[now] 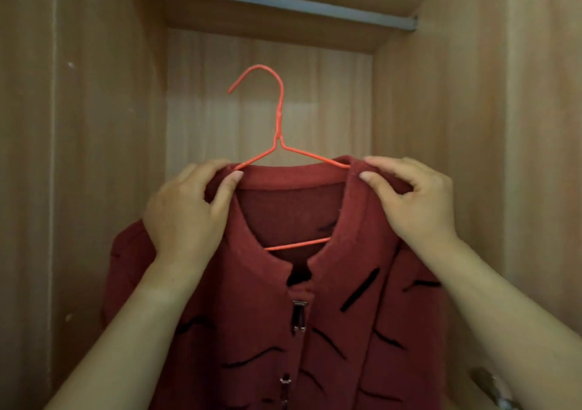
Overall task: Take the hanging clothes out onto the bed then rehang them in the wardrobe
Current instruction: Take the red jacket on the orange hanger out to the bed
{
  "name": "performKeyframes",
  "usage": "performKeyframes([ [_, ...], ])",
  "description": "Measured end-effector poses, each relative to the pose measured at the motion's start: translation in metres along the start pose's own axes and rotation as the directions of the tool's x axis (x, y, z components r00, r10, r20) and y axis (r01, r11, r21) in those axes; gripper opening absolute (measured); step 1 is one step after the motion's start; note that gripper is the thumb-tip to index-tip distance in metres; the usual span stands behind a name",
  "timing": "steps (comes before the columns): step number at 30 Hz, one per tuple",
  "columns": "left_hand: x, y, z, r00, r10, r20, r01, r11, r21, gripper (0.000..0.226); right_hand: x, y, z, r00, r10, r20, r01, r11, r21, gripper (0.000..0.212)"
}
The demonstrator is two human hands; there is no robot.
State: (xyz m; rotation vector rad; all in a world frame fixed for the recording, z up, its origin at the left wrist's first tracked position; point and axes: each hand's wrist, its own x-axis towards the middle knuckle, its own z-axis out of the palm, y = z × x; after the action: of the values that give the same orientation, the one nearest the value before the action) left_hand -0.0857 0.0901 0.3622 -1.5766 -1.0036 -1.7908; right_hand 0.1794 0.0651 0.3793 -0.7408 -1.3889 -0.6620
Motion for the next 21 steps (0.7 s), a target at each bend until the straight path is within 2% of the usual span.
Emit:
performKeyframes([
  [5,-0.023,0.064,-0.032,1.0,0.005,0.024,-0.002,0.991,-0.135,0.026,-0.023,-0.027,-0.09,0.999,0.016,-0.033,-0.02,0.992,-0.127,0.02],
  [10,-0.052,0.128,-0.075,0.997,-0.016,0.07,0.034,0.964,-0.264,0.022,-0.049,-0.067,-0.18,0.995,0.083,-0.049,-0.09,0.983,-0.157,0.022],
  [16,-0.089,0.204,-0.13,0.985,0.001,0.17,0.063,0.926,-0.371,0.021,-0.09,-0.124,-0.289,0.97,0.23,-0.072,-0.241,0.943,-0.229,0.025],
  [21,-0.143,0.265,-0.169,0.946,0.042,0.322,0.116,0.882,-0.457,0.019,-0.138,-0.165,-0.381,0.946,0.317,-0.065,-0.319,0.877,-0.36,0.022],
])
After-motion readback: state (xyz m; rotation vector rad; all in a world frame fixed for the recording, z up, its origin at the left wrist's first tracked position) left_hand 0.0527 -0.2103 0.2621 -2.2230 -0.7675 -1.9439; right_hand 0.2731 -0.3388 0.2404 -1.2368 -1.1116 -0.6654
